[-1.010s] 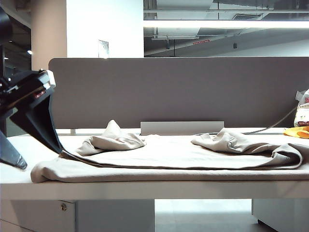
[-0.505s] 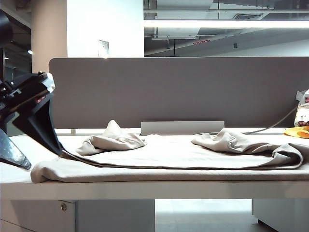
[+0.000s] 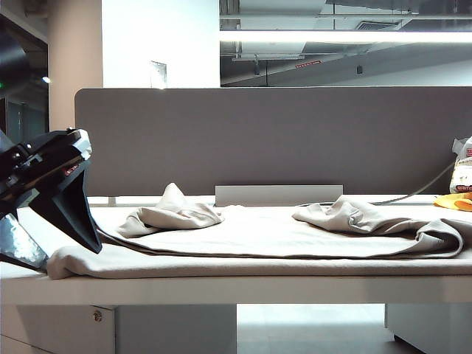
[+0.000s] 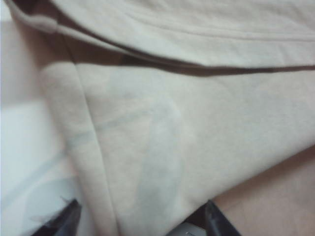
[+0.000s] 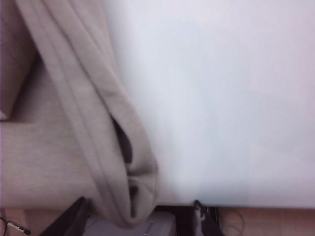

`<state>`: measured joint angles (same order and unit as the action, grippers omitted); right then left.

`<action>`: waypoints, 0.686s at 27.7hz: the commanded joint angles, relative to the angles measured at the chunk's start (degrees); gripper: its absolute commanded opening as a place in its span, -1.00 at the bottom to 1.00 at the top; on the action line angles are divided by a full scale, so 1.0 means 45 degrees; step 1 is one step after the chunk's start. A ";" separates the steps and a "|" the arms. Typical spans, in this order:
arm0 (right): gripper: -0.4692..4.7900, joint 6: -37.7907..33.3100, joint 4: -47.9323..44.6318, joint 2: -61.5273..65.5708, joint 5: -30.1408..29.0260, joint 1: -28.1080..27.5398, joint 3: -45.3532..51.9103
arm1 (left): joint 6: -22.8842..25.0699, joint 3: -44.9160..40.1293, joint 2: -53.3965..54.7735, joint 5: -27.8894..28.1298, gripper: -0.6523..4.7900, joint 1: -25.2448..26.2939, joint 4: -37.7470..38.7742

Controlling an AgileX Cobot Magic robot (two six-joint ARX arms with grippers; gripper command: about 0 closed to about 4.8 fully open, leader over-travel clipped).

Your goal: Fold the bottom side of the T-shirt horizontally towards the center, about one-third of the way, then fold the sleeve back towards the center, creating a straight line along the edge of the T-shirt, and finally fold the bottom of the T-shirt up towards the top, creating a neat rectangle.

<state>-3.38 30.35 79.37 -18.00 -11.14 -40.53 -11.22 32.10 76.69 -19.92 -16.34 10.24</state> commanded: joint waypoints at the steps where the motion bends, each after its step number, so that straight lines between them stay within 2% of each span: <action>1: 0.13 -0.0034 -0.0311 -0.0024 -0.0034 0.0029 -0.0044 | 0.0015 -0.0044 0.0155 0.0049 0.19 -0.0029 0.0107; 4: 0.08 -0.0272 -0.0495 -0.0019 -0.0034 0.0029 -0.0044 | 0.0019 -0.0044 0.0277 0.0034 0.11 -0.0029 0.0044; 6: -0.11 -0.0277 -0.0534 -0.0005 -0.0029 0.0034 -0.0044 | 0.0019 -0.0044 0.0359 0.0039 0.09 -0.0029 0.0000; 7: -0.29 -0.0277 -0.0583 0.0000 -0.0034 0.0058 -0.0044 | 0.0019 -0.0044 0.0393 0.0039 -0.07 -0.0029 -0.0024; 9: -0.44 -0.0272 -0.0680 0.0000 -0.0039 0.0073 -0.0044 | 0.0068 -0.0044 0.0393 0.0044 -0.27 -0.0029 -0.0053; 12: -0.52 -0.0277 -0.0821 0.0000 -0.0039 0.0083 -0.0044 | 0.0068 -0.0044 0.0393 0.0053 -0.36 -0.0024 -0.0126; 15: -0.74 -0.0248 -0.0928 0.0000 -0.0039 0.0083 -0.0044 | 0.0228 -0.0044 0.0393 0.0097 -0.58 -0.0029 -0.0214; 19: -0.83 -0.0248 -0.1200 0.0005 -0.0126 0.0083 -0.0044 | 0.0359 -0.0044 0.0393 0.0097 -0.78 -0.0029 -0.0301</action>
<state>-4.47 26.39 79.46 -18.09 -10.81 -40.53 -10.28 32.05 78.50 -19.75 -16.56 9.13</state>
